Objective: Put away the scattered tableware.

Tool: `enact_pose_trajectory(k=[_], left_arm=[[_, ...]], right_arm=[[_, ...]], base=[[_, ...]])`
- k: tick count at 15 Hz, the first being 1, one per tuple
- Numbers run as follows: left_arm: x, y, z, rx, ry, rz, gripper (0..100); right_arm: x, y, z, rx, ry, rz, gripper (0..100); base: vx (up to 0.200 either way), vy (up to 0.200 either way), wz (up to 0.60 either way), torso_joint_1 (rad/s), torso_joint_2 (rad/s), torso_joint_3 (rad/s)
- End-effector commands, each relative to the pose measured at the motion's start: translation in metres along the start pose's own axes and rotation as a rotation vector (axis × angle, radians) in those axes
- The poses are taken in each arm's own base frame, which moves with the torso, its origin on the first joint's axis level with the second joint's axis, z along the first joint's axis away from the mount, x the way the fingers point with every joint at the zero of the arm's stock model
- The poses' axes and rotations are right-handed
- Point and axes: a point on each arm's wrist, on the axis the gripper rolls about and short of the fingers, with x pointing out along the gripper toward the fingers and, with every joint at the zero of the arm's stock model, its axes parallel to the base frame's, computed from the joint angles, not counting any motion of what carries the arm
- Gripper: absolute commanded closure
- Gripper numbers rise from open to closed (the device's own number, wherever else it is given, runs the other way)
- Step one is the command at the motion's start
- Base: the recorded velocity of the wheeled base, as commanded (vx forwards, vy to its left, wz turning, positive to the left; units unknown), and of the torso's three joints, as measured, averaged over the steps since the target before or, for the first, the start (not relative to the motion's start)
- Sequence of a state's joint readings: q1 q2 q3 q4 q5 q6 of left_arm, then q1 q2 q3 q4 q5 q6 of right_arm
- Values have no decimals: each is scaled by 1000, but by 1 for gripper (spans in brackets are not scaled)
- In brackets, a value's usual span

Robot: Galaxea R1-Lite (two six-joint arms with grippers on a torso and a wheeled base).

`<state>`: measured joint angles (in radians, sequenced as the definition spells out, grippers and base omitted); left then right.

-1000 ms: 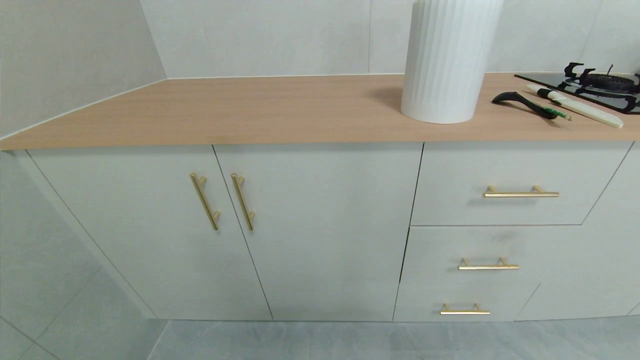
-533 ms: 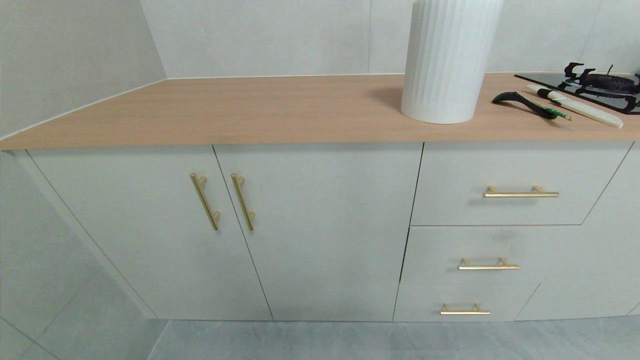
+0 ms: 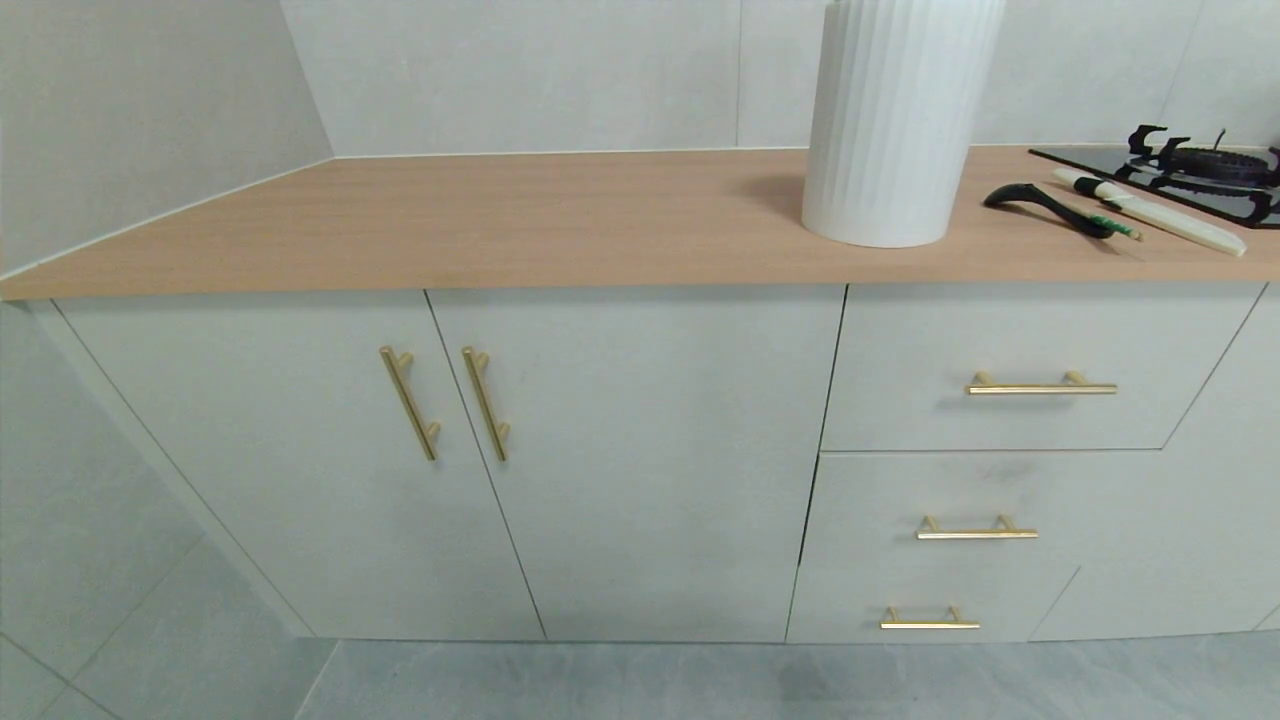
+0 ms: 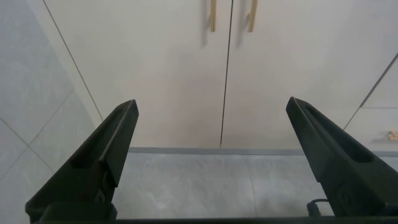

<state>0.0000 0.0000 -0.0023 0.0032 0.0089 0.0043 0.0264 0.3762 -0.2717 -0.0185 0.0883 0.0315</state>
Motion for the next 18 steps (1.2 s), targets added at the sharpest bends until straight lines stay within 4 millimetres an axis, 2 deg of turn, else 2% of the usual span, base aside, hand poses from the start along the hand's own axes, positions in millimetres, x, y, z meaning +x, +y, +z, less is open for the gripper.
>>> enact_pose_trajectory(k=[1, 3, 4, 5, 6, 7, 9, 11, 13, 16, 17, 18], left_arm=[[0, 0, 0, 0, 1, 0, 0], [0, 0, 0, 0, 1, 0, 0], [0, 0, 0, 0, -1, 0, 0], [0, 0, 0, 0, -1, 0, 0], [0, 0, 0, 0, 1, 0, 0], [0, 0, 0, 0, 1, 0, 0], [0, 0, 0, 0, 2, 0, 0], [0, 0, 0, 0, 1, 0, 0], [0, 0, 0, 0, 1, 0, 0], [0, 0, 0, 0, -1, 0, 0], [0, 0, 0, 0, -1, 0, 0], [0, 0, 0, 0, 1, 0, 0]], right_arm=[[113, -5, 45, 20, 371, 57, 0], [162, -8, 40, 20, 508, 46, 0], [179, -9, 37, 24, 545, 41, 0], [207, -12, 30, 28, 607, 29, 0], [221, -14, 25, 30, 632, 21, 0], [248, -18, 7, 38, 693, 13, 0], [271, -21, -19, 31, 746, -13, 0], [296, -29, -46, -16, 740, -119, 0], [311, -38, -69, -32, 730, -195, 0], [324, -53, -85, -16, 699, -238, 0], [324, -53, -85, -16, 699, -238, 0], [333, -56, -95, -21, 663, -254, 0]], base=[[0, 0, 0, 0, 0, 0], [0, 0, 0, 0, 0, 0], [0, 0, 0, 0, 0, 0], [0, 0, 0, 0, 0, 0], [0, 0, 0, 0, 0, 0], [0, 0, 0, 0, 0, 0], [0, 0, 0, 0, 0, 0], [0, 0, 0, 0, 0, 0], [0, 0, 0, 0, 0, 0], [0, 0, 0, 0, 0, 0], [0, 0, 0, 0, 0, 0], [0, 0, 0, 0, 0, 0]])
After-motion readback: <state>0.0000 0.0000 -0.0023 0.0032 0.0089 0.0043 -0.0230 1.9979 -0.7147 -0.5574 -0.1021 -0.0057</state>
